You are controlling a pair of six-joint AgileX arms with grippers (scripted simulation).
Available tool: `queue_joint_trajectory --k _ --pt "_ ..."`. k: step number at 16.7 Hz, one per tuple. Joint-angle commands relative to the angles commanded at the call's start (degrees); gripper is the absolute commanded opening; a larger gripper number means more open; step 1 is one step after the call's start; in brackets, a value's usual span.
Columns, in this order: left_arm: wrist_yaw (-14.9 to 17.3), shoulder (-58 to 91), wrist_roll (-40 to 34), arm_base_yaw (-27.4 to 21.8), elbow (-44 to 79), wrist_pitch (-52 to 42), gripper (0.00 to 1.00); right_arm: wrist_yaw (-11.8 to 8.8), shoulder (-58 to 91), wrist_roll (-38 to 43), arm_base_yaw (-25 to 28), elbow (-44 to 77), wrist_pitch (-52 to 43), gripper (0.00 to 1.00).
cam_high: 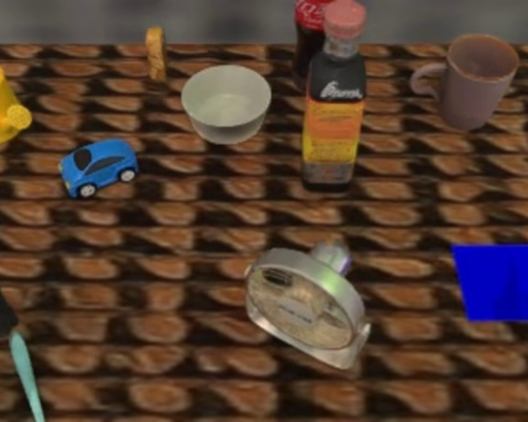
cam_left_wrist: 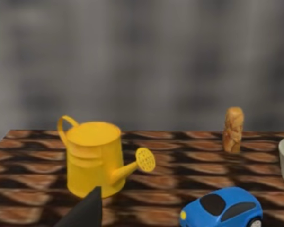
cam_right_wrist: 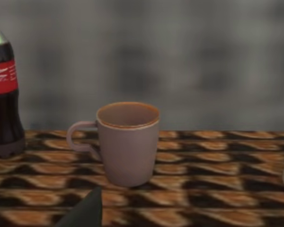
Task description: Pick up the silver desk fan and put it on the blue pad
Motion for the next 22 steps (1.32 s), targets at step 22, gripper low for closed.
queue_joint_trajectory --k 22 --pt "0.00 0.00 0.00 0.00 0.00 0.00 1.00 0.18 89.76 -8.77 36.21 85.23 -62.40 1.00"
